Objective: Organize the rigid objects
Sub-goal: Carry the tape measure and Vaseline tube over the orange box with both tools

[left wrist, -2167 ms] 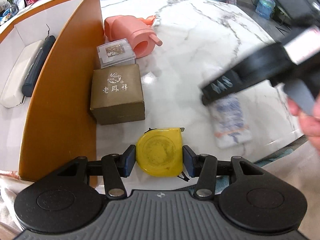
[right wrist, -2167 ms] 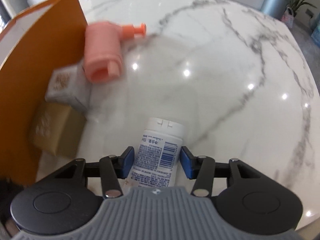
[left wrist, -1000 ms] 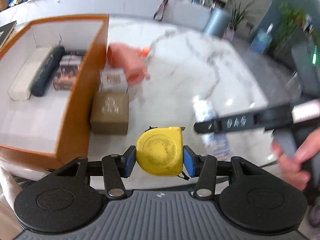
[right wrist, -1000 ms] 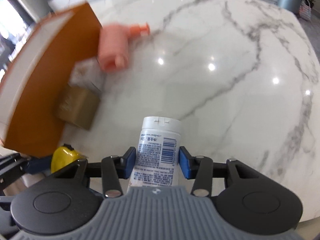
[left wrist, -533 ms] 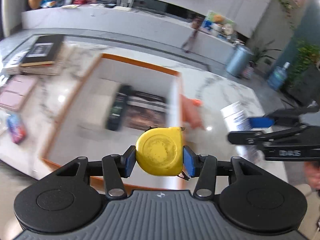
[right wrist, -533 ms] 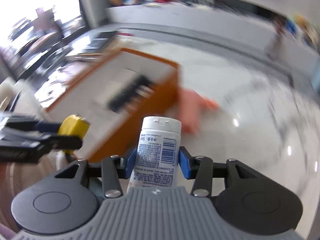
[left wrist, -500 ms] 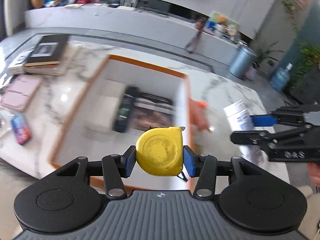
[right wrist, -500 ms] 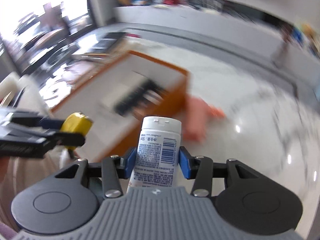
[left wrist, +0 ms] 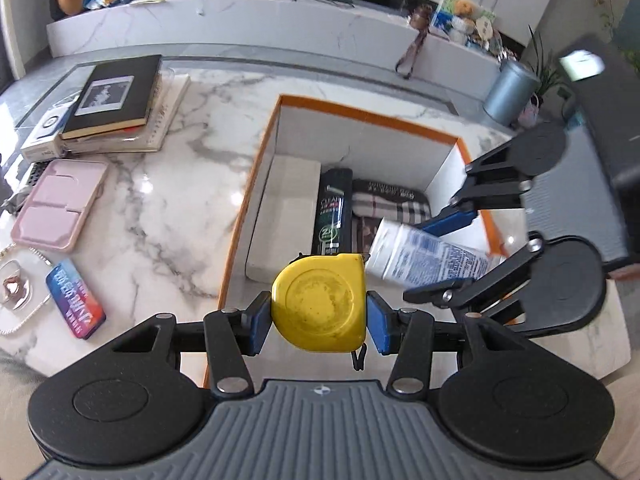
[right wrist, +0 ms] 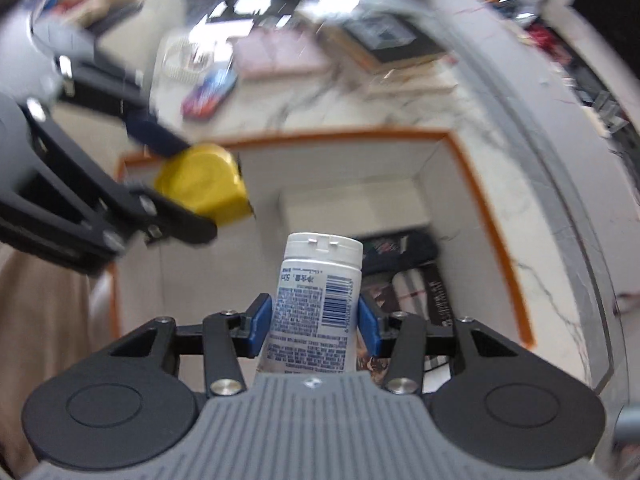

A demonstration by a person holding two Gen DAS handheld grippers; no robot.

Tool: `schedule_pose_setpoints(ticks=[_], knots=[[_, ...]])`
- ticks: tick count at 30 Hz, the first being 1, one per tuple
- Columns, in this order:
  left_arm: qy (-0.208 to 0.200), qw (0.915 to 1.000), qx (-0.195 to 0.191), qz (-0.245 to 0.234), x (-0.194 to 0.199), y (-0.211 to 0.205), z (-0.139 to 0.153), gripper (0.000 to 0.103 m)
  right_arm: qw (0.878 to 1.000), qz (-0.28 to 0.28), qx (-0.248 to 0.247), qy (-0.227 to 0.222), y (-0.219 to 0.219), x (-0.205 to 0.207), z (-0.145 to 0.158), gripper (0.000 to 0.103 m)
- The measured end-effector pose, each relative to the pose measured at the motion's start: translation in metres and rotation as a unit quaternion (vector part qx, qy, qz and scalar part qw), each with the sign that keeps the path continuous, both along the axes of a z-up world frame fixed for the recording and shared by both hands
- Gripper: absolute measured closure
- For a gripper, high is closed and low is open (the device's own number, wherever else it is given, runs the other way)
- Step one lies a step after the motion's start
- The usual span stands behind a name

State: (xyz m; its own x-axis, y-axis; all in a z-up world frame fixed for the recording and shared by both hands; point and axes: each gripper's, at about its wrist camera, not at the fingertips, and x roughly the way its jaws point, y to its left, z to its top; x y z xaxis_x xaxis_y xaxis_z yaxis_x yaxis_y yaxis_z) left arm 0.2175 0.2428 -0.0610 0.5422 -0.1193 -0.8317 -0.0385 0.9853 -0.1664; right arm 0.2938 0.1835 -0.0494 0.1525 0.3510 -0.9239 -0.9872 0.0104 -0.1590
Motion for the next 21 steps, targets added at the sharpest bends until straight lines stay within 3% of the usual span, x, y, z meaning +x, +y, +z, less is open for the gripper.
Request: schedule_pose_setpoints(ticks=[5, 6, 7, 9, 17, 21], knots=[[0.021, 0.9997, -0.010, -0.008, 0.016, 0.007, -0.020, 0.047, 0.996, 0.059, -0.064, 0.013, 0.009, 0.010, -0.042, 0.058], [0.026, 0.9996, -0.010, -0.005, 0.018, 0.009, -0.023, 0.047, 0.995, 0.063, -0.071, 0.016, 0.012, 0.012, -0.048, 0.062], [0.030, 0.9995, -0.011, -0.004, 0.019, 0.011, -0.025, 0.047, 0.995, 0.062, -0.077, 0.020, 0.016, 0.015, -0.054, 0.074], [0.025, 0.9995, -0.011, -0.013, 0.019, 0.011, -0.025, 0.047, 0.994, 0.065, -0.085, 0.030, 0.022, 0.020, -0.066, 0.077], [0.024, 0.9993, -0.015, -0.026, 0.021, 0.008, -0.026, 0.047, 0.996, 0.040, -0.046, 0.069, 0.026, 0.036, -0.052, 0.078], [0.024, 0.9993, -0.014, -0.027, 0.019, 0.006, -0.027, 0.047, 0.996, 0.028, -0.073, 0.045, 0.025, 0.038, -0.052, 0.077]])
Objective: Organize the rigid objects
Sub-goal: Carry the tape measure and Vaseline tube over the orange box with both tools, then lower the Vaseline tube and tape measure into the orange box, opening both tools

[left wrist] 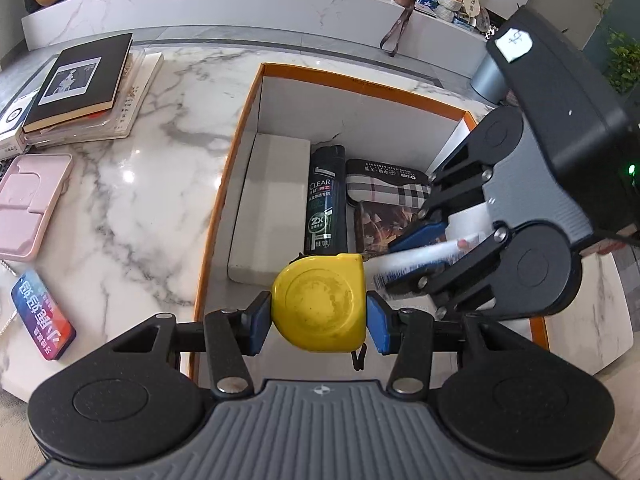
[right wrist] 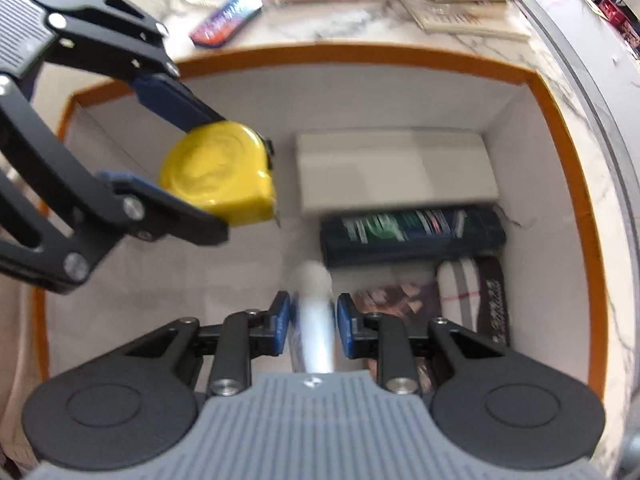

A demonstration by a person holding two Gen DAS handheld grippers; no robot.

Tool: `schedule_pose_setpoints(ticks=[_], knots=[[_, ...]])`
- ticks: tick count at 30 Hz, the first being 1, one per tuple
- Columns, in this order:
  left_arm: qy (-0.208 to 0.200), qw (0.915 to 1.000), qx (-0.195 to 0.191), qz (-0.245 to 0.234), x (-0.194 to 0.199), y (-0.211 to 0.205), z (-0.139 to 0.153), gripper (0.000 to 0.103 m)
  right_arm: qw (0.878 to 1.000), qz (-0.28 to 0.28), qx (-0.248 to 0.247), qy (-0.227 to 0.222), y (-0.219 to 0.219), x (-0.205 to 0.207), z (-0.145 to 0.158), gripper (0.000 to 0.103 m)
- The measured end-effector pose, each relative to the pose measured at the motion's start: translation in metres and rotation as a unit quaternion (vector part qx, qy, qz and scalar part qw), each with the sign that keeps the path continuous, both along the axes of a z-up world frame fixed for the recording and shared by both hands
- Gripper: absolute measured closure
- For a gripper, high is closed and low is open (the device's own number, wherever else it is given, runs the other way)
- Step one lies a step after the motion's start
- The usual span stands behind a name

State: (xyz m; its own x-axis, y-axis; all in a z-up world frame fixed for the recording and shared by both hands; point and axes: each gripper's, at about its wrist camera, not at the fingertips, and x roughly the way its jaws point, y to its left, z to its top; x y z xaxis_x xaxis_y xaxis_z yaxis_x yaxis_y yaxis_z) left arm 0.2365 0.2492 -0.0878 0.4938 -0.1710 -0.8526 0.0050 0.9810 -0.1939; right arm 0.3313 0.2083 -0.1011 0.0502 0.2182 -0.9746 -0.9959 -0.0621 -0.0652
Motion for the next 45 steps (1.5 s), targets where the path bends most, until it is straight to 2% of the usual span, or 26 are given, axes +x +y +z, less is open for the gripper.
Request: schedule_pose_setpoints(ticks=[7, 13, 23, 29, 35, 37, 39, 43, 45], knots=[[0.000, 1.0000, 0.005, -0.003, -0.005, 0.000, 0.001, 0.047, 0.999, -0.011, -0.020, -0.030, -0.009, 0.007, 0.012, 0.078], [0.003, 1.0000, 0.002, -0.006, -0.007, -0.002, 0.000, 0.047, 0.998, -0.019, -0.041, -0.034, -0.017, 0.011, 0.016, 0.091], [0.007, 0.9999, 0.004, -0.013, -0.007, -0.003, -0.001, 0.047, 0.994, -0.009, -0.096, -0.045, -0.018, -0.005, -0.037, 0.093], [0.008, 0.9994, 0.018, -0.027, -0.003, -0.010, -0.003, 0.047, 0.996, -0.029, -0.076, -0.024, -0.019, 0.002, -0.027, 0.093], [0.022, 0.9974, 0.038, -0.057, 0.005, -0.023, -0.003, 0.047, 0.995, -0.050, -0.072, -0.039, -0.019, 0.001, -0.031, 0.093], [0.029, 0.9945, 0.054, -0.085, 0.008, -0.029, -0.004, 0.047, 0.995, -0.064, -0.056, -0.051, -0.024, 0.001, -0.023, 0.093], [0.046, 0.9884, 0.080, -0.120, 0.013, -0.037, -0.010, 0.047, 0.995, -0.088, -0.028, -0.042, -0.030, 0.001, -0.012, 0.093], [0.096, 0.9743, 0.141, -0.148, 0.029, -0.046, -0.027, 0.047, 0.993, -0.112, 0.014, -0.029, -0.041, -0.007, 0.005, 0.093], [0.122, 0.9634, 0.168, -0.170, 0.033, -0.056, -0.036, 0.046, 0.993, -0.113, 0.025, -0.030, -0.042, -0.015, 0.008, 0.093]])
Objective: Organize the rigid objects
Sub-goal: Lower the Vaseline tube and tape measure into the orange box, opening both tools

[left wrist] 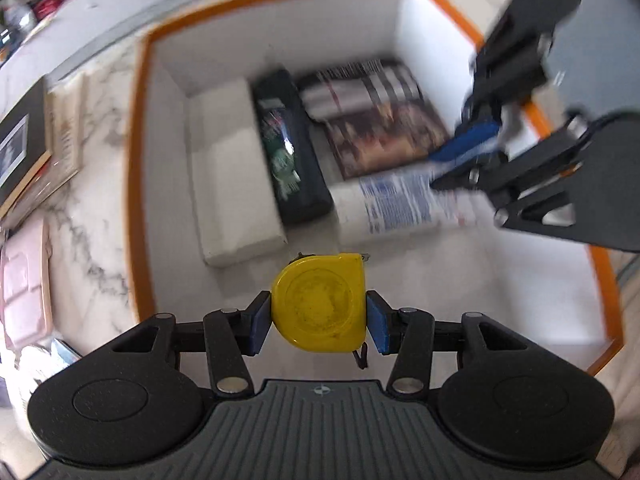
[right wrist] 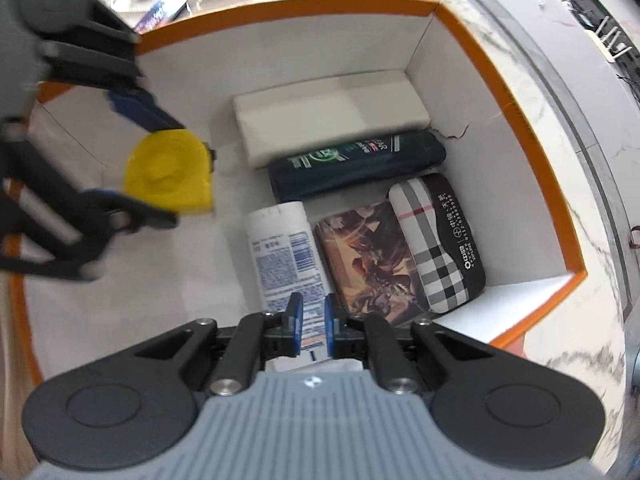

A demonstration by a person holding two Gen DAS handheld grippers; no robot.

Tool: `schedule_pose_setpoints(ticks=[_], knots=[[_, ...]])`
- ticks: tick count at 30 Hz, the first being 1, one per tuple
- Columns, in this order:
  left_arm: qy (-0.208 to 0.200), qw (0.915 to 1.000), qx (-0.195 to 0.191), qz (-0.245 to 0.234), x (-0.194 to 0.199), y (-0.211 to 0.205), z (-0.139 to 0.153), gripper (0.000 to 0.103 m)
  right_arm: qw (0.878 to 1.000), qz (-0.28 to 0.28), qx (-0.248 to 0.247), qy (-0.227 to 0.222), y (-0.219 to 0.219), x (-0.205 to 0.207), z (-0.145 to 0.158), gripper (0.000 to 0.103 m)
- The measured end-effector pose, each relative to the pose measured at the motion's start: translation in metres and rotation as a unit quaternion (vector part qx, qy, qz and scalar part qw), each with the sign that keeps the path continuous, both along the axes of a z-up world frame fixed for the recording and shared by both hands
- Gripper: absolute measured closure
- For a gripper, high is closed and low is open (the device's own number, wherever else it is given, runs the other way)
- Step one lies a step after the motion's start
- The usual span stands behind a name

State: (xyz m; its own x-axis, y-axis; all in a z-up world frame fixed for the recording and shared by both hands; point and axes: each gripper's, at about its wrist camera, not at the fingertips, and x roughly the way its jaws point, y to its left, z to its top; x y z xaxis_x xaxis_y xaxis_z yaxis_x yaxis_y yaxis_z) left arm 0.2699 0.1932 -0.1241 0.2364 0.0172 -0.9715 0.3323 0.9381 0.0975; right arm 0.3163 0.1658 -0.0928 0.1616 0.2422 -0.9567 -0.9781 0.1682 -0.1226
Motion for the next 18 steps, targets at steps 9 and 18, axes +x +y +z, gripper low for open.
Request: schedule_pose_setpoints(ticks=[9, 18], knots=[[0.008, 0.9987, 0.042, 0.029, 0.016, -0.007, -0.028, 0.046, 0.999, -0.018, 0.034, 0.007, -0.013, 0.009, -0.003, 0.093], [0.023, 0.9933, 0.032, 0.109, 0.028, 0.004, -0.038, 0.042, 0.998, -0.022, 0.051, 0.013, -0.017, 0.004, -0.004, 0.093]])
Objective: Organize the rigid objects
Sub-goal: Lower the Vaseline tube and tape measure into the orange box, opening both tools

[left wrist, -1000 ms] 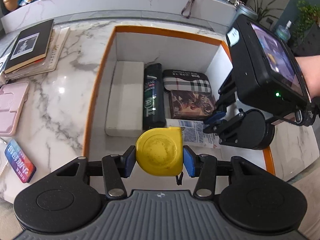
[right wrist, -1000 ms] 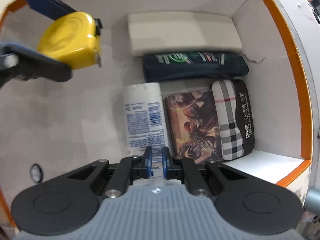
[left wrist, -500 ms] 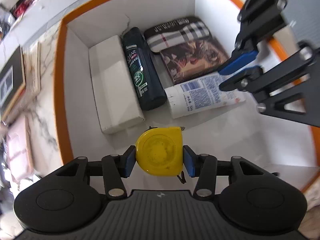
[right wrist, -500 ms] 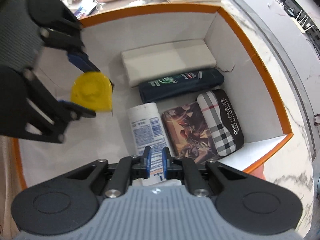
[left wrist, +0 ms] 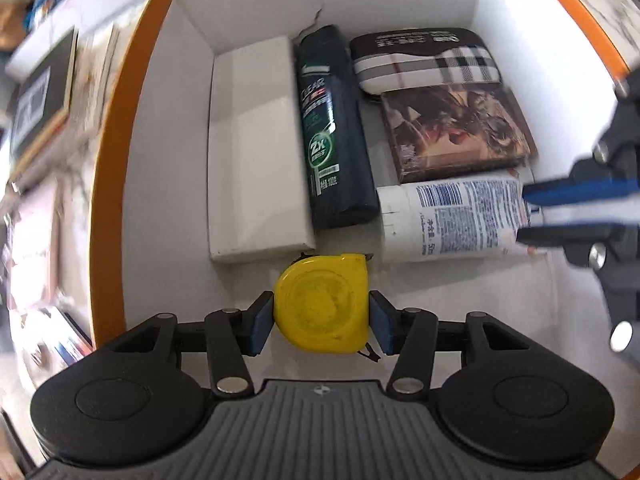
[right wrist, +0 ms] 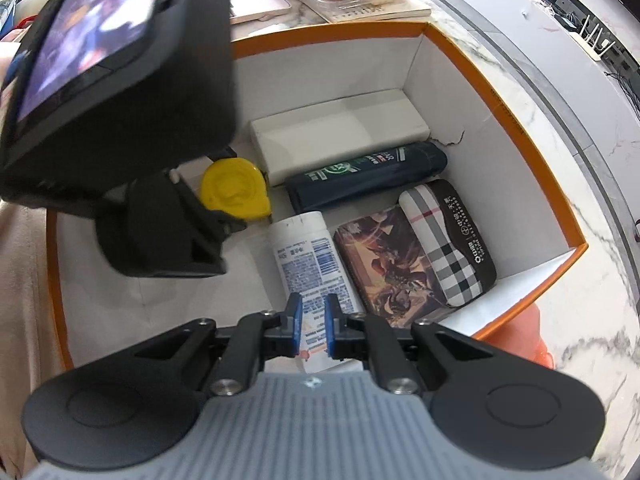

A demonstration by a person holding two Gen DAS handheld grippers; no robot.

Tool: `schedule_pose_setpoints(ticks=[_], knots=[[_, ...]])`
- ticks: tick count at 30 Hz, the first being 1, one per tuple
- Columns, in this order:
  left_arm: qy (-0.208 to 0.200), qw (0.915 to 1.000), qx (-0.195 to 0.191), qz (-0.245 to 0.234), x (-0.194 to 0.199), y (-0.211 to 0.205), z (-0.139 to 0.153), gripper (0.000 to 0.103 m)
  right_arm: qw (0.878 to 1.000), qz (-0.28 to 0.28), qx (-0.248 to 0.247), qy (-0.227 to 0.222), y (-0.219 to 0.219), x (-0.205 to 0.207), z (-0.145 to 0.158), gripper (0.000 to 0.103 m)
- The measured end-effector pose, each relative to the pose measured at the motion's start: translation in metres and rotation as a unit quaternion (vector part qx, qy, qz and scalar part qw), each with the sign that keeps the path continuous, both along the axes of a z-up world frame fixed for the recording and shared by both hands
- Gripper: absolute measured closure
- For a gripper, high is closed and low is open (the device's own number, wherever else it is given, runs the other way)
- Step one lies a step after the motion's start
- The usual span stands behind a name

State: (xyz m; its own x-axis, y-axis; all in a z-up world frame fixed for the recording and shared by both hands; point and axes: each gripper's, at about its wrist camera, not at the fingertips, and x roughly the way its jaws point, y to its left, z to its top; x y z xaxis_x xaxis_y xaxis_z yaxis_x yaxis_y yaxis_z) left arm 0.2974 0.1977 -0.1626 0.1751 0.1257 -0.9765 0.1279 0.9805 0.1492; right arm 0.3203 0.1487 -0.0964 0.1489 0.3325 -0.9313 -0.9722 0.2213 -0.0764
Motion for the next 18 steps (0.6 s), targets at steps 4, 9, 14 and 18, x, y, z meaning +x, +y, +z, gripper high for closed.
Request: schedule_pose_setpoints(ticks=[4, 9, 14, 18], knots=[[-0.002, 0.9975, -0.052, 0.048, 0.001, 0.018, 0.003, 0.040, 1.000, -0.007, 0.001, 0.002, 0.002, -0.002, -0.003, 0.092], [-0.029, 0.9967, -0.072, 0.022, -0.016, 0.024, 0.030, 0.040, 1.000, -0.009, 0.002, 0.010, 0.003, -0.008, -0.003, 0.092], [-0.114, 0.9910, -0.070, 0.000, -0.035, 0.040, 0.087, 0.045, 0.999, -0.023, 0.013, 0.040, 0.013, -0.010, -0.003, 0.081], [-0.167, 0.9833, -0.061, 0.038, -0.035, 0.062, 0.114, 0.044, 0.998, -0.025, 0.012, 0.048, 0.032, -0.016, -0.009, 0.071]])
